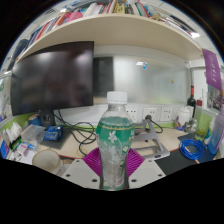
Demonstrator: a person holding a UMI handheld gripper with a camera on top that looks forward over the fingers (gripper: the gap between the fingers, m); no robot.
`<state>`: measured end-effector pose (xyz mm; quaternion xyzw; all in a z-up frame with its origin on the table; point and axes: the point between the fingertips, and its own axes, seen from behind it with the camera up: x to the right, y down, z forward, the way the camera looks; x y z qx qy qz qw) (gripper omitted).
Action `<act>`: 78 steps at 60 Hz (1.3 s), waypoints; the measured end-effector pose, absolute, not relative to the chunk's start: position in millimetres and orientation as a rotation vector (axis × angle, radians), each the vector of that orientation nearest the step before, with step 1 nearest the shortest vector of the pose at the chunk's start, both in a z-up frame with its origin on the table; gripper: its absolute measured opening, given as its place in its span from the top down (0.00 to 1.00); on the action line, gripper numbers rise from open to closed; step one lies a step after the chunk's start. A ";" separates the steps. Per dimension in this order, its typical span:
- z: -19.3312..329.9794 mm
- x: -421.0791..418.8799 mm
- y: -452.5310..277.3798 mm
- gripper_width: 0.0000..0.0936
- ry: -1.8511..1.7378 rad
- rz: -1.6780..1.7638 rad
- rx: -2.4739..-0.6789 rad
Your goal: Pour water
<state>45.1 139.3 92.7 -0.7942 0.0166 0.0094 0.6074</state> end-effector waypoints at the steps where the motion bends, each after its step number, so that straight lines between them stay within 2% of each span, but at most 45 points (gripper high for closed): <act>1: 92.8 45.9 138.9 0.70 0.035 0.014 -1.828; 6: 92.0 42.2 136.4 0.66 0.007 -0.007 -1.812; 11: 91.6 40.5 133.6 0.51 0.006 -0.017 -1.813; 20: 87.3 43.8 125.6 0.41 0.053 -0.013 -1.840; 30: 77.7 50.2 95.8 0.16 0.068 -0.074 -1.882; 38: 79.2 36.3 37.0 0.16 0.110 -0.099 -1.936; 52: 116.2 -45.6 -61.2 0.11 0.169 -0.046 -2.044; 68: 199.3 -111.0 -113.2 0.09 0.210 0.000 -1.998; 78: 226.5 -132.9 -125.7 0.09 0.147 -0.036 -1.957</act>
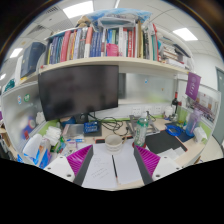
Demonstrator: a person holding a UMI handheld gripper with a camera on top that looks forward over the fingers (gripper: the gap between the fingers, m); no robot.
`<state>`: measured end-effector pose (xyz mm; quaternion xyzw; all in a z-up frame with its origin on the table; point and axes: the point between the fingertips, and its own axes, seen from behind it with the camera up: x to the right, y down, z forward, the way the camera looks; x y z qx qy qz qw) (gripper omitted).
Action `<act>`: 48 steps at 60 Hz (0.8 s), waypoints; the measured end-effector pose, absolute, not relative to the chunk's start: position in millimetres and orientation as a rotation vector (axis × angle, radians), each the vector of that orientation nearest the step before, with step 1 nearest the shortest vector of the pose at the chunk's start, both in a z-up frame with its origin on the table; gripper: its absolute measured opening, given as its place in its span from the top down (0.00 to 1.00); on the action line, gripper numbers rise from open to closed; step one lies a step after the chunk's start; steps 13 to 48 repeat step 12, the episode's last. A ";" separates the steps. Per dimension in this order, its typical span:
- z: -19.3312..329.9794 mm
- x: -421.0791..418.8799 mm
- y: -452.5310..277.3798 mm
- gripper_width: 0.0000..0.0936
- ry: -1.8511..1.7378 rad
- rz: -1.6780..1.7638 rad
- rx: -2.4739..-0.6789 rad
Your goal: Pour water
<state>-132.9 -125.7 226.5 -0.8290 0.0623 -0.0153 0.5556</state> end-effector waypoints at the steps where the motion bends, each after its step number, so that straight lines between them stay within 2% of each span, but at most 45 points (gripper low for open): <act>1: 228.2 -134.8 -126.2 0.09 0.144 -0.033 -1.953; 12: 242.5 -136.0 -129.5 0.10 0.138 -0.074 -1.915; 48: 242.5 -136.0 -129.5 0.10 0.138 -0.074 -1.915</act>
